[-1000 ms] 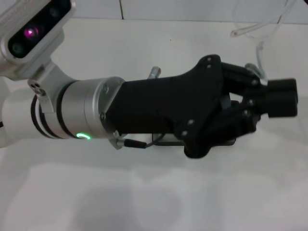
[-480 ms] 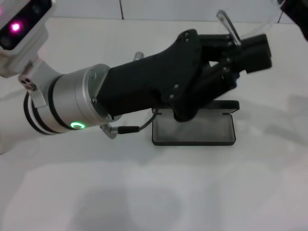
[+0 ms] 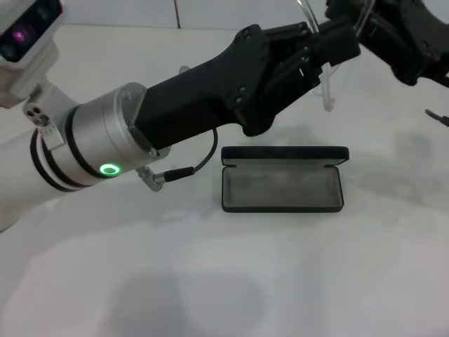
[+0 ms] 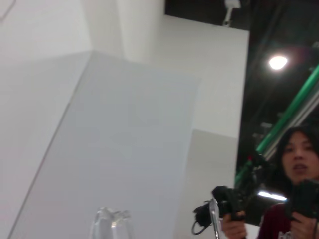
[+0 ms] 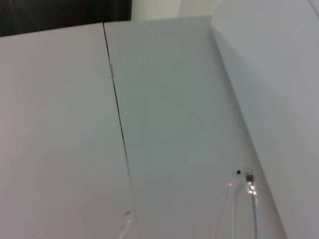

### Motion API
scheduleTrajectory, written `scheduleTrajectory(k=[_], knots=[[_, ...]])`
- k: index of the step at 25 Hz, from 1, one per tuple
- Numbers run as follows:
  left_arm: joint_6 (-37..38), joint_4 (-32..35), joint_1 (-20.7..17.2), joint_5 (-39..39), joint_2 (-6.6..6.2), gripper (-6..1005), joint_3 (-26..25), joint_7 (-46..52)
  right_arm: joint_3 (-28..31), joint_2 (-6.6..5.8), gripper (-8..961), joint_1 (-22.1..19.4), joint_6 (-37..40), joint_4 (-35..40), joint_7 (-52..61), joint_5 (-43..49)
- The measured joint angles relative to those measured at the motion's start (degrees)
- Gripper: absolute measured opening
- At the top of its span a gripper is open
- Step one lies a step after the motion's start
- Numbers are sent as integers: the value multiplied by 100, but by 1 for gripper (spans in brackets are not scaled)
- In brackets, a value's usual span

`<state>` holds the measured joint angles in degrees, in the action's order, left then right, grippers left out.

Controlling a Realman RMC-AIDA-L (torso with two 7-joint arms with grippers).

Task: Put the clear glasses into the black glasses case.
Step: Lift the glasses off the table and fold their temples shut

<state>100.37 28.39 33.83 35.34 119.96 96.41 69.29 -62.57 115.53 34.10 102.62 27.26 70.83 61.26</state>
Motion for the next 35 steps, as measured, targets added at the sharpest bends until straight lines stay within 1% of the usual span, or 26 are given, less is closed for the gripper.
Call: scheduleTrajectory(k=[8, 19, 27, 31, 35], knots=[[-285, -190, 39, -3, 1, 74, -53, 45, -110, 6, 118, 132, -148, 12, 0, 222], [-67, -139, 21, 91, -6, 73, -37, 15, -74, 1, 119, 19, -192, 17, 1, 104], [-102, -151, 26, 57, -8, 73, -59, 6, -301, 2, 119, 72, -350, 13, 25, 215], [-110, -175, 28, 78, -8, 73, -187, 5, -518, -10, 120, 113, -463, 14, 39, 229], [-115, -205, -8, 94, -27, 73, -347, 5, -572, -13, 120, 145, -489, 16, 49, 322]])
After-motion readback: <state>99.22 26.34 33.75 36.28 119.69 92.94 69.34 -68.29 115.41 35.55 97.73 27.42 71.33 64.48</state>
